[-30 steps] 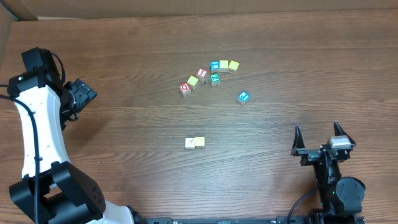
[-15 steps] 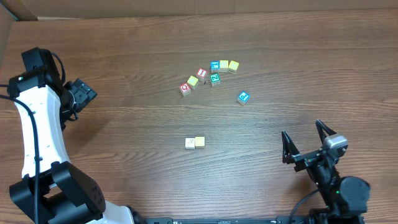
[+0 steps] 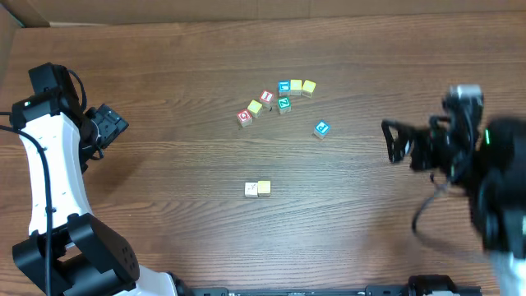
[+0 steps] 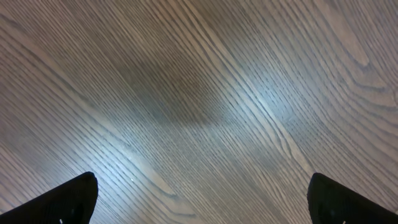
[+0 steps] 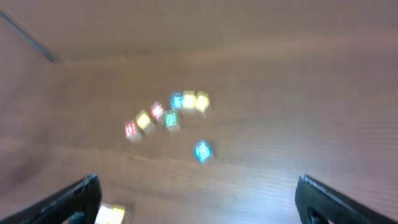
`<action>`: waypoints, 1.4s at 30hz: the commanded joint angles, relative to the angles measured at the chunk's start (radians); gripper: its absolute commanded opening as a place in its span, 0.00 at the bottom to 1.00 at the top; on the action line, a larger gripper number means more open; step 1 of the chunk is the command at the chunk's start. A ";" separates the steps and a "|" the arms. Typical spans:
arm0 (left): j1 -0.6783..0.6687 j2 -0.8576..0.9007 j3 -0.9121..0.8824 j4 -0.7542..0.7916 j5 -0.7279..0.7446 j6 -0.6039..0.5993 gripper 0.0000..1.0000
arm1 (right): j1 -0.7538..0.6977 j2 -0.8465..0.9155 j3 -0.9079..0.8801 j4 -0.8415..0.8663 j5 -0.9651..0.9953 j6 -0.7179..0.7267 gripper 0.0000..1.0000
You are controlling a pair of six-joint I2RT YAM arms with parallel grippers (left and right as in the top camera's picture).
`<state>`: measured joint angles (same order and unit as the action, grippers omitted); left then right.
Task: Flip 4 blocks
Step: 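Raise the right arm and move the right gripper over the blue P block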
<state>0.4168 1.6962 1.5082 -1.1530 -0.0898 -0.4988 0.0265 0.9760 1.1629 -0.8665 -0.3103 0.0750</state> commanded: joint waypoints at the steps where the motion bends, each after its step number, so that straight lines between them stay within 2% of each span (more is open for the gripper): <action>1: 0.001 -0.006 0.009 0.002 -0.003 -0.006 1.00 | -0.003 0.179 0.166 -0.099 -0.007 0.009 1.00; 4: 0.001 -0.006 0.009 0.002 -0.003 -0.006 1.00 | -0.003 0.322 0.239 -0.172 -0.037 0.018 1.00; 10: 0.001 -0.006 0.009 0.002 -0.003 -0.006 1.00 | -0.002 0.492 0.239 -0.196 -0.169 0.031 1.00; 14: 0.001 -0.006 0.009 0.002 -0.003 -0.006 1.00 | 0.018 0.583 0.239 -0.201 -0.184 0.031 0.77; 18: 0.001 -0.006 0.009 0.002 -0.003 -0.006 1.00 | 0.055 0.651 0.239 -0.200 -0.132 0.032 0.71; 26: 0.001 -0.006 0.009 0.002 -0.003 -0.006 1.00 | 0.129 0.755 0.237 -0.143 0.076 0.166 0.72; 37: 0.001 -0.006 0.009 0.002 -0.003 -0.006 1.00 | 0.155 0.847 0.190 0.020 0.100 0.274 0.77; 42: 0.001 -0.006 0.009 0.002 -0.003 -0.006 1.00 | 0.193 0.850 0.148 0.113 0.105 0.265 0.77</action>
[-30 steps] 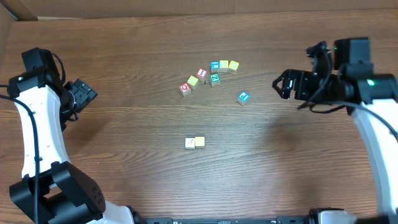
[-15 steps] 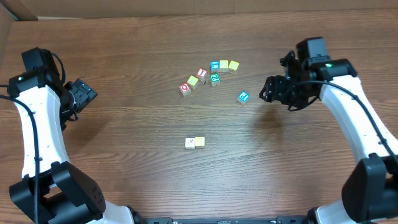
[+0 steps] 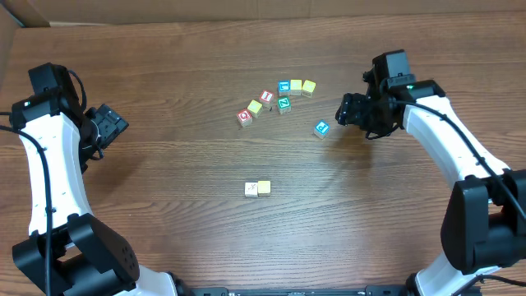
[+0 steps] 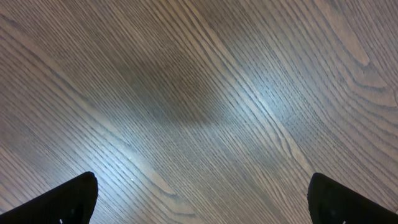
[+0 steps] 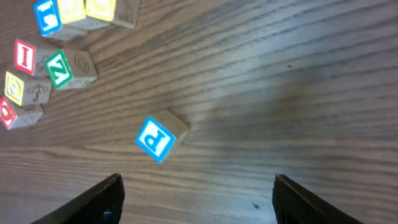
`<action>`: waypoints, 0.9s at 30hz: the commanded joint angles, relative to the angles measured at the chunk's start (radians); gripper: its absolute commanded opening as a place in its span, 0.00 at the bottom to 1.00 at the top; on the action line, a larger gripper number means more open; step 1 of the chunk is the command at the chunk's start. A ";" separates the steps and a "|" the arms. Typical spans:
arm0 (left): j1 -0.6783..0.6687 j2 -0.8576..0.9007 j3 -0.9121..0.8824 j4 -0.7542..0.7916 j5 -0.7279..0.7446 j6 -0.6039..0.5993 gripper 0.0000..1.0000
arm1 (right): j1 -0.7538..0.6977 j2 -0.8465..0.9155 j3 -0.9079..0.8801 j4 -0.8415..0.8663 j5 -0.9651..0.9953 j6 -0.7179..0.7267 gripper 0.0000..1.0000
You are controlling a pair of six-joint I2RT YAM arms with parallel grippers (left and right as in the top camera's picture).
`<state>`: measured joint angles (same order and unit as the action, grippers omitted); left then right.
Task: Flip 4 blocks
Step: 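Raise the right arm and move the right gripper over the blue P block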
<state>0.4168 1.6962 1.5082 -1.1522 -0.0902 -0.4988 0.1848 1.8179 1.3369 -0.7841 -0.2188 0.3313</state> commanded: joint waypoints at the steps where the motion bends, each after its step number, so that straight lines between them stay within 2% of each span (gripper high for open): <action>1: 0.001 -0.006 0.009 0.001 -0.002 -0.006 0.99 | 0.050 0.008 -0.037 0.055 0.022 -0.019 0.77; 4: 0.001 -0.006 0.009 0.001 -0.002 -0.006 1.00 | 0.097 0.009 -0.064 0.113 0.055 -0.078 0.76; 10: 0.001 -0.006 0.009 0.001 -0.002 -0.006 1.00 | 0.181 0.023 -0.087 0.184 0.167 -0.020 0.76; 15: 0.001 -0.006 0.009 0.001 -0.002 -0.006 0.99 | 0.221 0.059 -0.087 0.254 0.308 -0.053 0.78; 20: 0.001 -0.006 0.009 0.001 -0.002 -0.006 1.00 | 0.221 0.103 -0.087 0.311 0.294 -0.078 0.79; 24: 0.001 -0.006 0.009 0.001 -0.002 -0.006 1.00 | 0.219 0.130 -0.087 0.339 0.154 -0.183 0.81; 27: 0.001 -0.006 0.009 0.001 -0.002 -0.006 1.00 | 0.219 0.131 -0.087 0.333 0.103 -0.191 0.81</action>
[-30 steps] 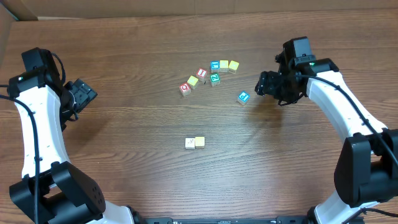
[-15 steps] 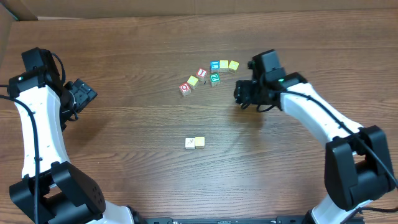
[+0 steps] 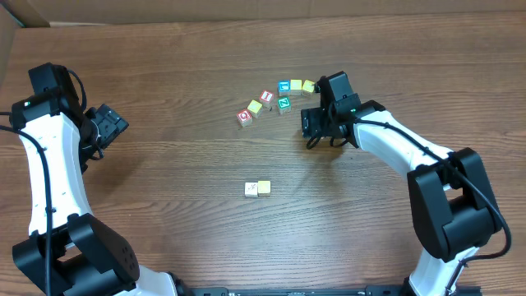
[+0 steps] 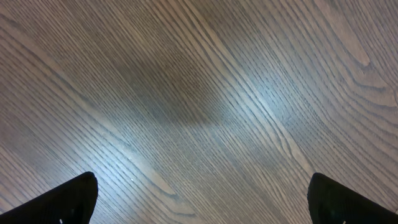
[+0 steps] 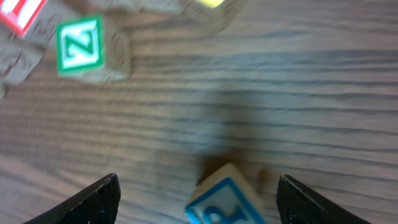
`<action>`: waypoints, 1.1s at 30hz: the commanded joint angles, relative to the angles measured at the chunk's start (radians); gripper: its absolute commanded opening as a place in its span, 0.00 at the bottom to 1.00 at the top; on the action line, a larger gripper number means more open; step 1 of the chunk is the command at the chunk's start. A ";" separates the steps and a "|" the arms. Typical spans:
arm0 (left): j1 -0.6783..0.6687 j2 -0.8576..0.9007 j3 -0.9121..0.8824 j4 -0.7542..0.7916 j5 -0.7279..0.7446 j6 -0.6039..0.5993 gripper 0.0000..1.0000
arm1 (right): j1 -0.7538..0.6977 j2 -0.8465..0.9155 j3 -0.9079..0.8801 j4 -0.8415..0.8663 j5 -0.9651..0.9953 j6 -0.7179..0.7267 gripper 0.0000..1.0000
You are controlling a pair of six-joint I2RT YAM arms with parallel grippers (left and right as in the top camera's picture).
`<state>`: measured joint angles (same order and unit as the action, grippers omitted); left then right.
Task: Flip 4 blocks
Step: 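Raise the right arm and move the right gripper over the blue P block, then lower and close the right gripper on the blue P block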
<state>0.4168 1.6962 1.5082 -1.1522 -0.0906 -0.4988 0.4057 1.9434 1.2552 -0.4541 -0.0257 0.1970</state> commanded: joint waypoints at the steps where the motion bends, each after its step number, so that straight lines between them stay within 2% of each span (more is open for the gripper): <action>1: 0.001 -0.006 0.009 0.001 -0.002 -0.006 1.00 | -0.002 0.006 -0.005 -0.006 -0.097 -0.056 0.80; 11: 0.001 -0.006 0.009 0.001 -0.002 -0.006 1.00 | -0.002 0.006 -0.005 -0.061 -0.106 -0.037 0.81; 17: 0.001 -0.006 0.009 0.001 -0.002 -0.006 1.00 | -0.002 0.006 -0.005 -0.029 -0.008 -0.037 0.81; 33: 0.001 -0.006 0.009 0.001 -0.002 -0.006 0.99 | -0.002 0.006 -0.005 -0.033 0.034 -0.022 0.73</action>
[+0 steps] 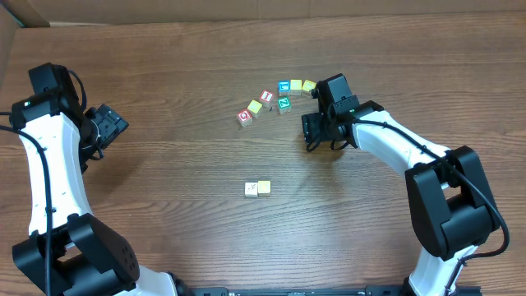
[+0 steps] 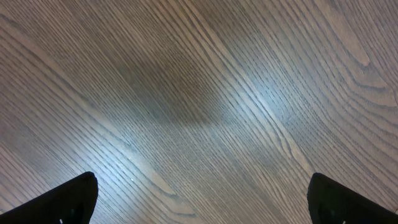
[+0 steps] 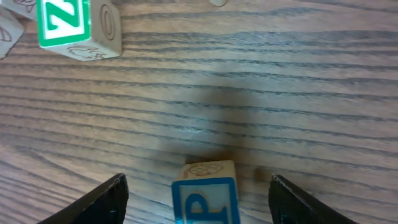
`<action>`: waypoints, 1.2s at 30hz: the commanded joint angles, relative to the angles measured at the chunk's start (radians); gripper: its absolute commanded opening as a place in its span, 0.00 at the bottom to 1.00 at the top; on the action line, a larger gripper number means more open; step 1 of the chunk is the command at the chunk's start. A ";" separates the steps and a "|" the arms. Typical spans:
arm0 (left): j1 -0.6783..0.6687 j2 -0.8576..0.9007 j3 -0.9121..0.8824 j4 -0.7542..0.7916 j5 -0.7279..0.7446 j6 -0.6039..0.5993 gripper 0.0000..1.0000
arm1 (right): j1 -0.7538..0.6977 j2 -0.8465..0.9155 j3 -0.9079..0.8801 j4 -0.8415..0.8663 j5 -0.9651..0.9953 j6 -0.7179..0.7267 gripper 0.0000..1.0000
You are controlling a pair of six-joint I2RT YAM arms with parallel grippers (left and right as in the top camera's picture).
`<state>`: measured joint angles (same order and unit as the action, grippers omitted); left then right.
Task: Flip 4 blocks
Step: 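Lower and close the right gripper on the blue P block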
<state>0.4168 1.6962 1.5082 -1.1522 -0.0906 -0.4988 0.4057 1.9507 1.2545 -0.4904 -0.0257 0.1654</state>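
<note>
A wooden block with a blue letter P (image 3: 206, 196) lies on the table between the spread fingers (image 3: 104, 200) of my right gripper (image 3: 200, 208), which is open. From overhead my right gripper (image 1: 317, 130) covers that block. Up and left of it lies a cluster of several blocks (image 1: 275, 99), among them a green Z block (image 3: 65, 22) and a red one (image 1: 244, 117). A pair of pale blocks (image 1: 258, 188) lies nearer the front. My left gripper (image 1: 111, 125) is open at the far left over bare wood (image 2: 202, 208).
The brown wooden table (image 1: 164, 214) carries everything. A cardboard edge (image 1: 8, 33) shows at the back left corner. The green Z block sits close to the far side of my right gripper.
My right gripper has come a little closer to the blue P block, which now sits squarely between its fingers. The left arm and the other blocks have not moved.
My right arm was first at the far right, away from the blocks. Then its gripper was just right of the lone blue P block. After that it was over the block, and now the block lies between its open fingers. The left arm stayed still.
</note>
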 commanded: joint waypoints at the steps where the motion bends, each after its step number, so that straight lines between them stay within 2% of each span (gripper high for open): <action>1: 0.001 -0.006 0.009 0.001 -0.002 -0.006 1.00 | -0.002 -0.002 -0.005 0.003 0.033 0.010 0.70; 6: 0.001 -0.006 0.009 0.001 -0.002 -0.006 1.00 | -0.002 -0.002 -0.005 0.001 0.032 0.010 0.56; 22: 0.001 -0.006 0.009 0.001 -0.002 -0.006 1.00 | -0.002 -0.002 -0.005 -0.037 0.034 0.008 0.54; 33: 0.001 -0.006 0.009 0.001 -0.002 -0.006 1.00 | -0.002 -0.002 -0.005 -0.018 0.036 -0.013 0.42; 36: 0.001 -0.006 0.009 0.001 -0.002 -0.006 1.00 | -0.002 -0.002 -0.006 -0.021 0.036 -0.013 0.43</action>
<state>0.4168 1.6962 1.5082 -1.1522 -0.0906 -0.4988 0.4057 1.9507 1.2545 -0.5156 0.0044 0.1558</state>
